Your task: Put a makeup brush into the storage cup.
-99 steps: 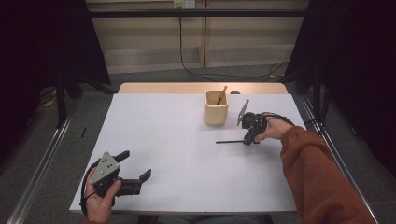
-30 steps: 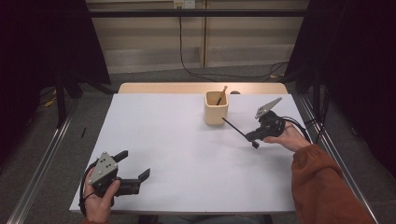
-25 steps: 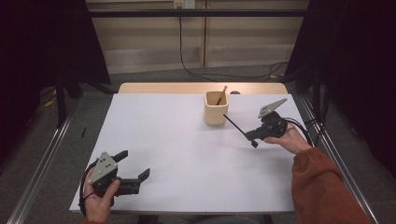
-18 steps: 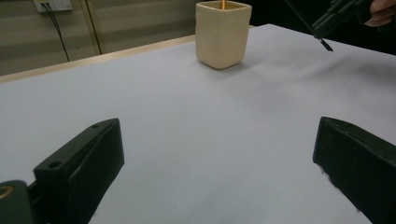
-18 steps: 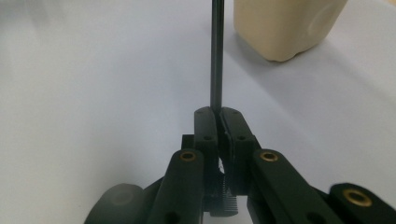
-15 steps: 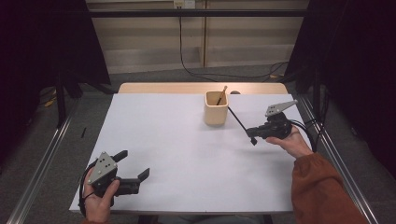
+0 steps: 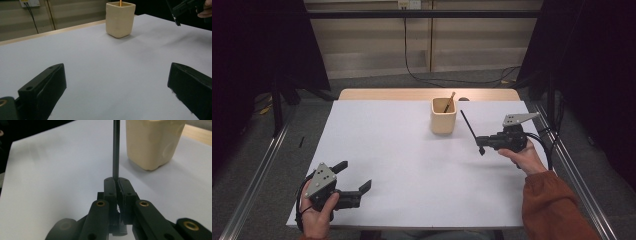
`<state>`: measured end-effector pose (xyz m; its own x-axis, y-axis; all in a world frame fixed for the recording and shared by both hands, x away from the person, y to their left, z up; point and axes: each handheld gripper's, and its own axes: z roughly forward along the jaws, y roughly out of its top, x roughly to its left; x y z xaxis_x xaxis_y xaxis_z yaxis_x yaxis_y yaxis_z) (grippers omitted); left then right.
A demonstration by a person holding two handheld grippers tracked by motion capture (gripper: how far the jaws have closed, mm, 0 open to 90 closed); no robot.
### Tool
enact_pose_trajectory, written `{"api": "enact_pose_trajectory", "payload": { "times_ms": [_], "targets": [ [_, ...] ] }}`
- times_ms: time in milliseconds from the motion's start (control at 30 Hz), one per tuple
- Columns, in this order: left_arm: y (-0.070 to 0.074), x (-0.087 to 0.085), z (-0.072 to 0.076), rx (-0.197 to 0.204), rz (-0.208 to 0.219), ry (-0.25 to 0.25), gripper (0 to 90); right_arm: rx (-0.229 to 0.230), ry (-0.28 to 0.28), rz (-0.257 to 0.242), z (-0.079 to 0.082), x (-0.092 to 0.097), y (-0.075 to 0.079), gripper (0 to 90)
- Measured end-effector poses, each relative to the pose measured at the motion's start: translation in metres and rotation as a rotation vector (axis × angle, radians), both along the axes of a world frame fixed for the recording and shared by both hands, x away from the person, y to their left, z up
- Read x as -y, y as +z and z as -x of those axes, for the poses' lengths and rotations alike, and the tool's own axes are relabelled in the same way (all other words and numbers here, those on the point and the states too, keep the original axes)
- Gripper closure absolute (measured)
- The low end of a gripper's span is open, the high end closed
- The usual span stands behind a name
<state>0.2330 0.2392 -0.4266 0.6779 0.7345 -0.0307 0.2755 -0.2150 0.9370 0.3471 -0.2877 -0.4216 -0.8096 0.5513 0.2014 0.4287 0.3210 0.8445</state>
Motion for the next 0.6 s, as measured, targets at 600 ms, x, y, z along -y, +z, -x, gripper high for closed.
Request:
{"api": "enact_pose_trajectory", "payload": {
  "times_ms": [600],
  "targets": [
    [0.0,-0.001,0.0,0.0,0.009,0.004,1.8,0.024,0.032,-0.062,0.021,-0.007,0.015,86.0]
  ]
}}
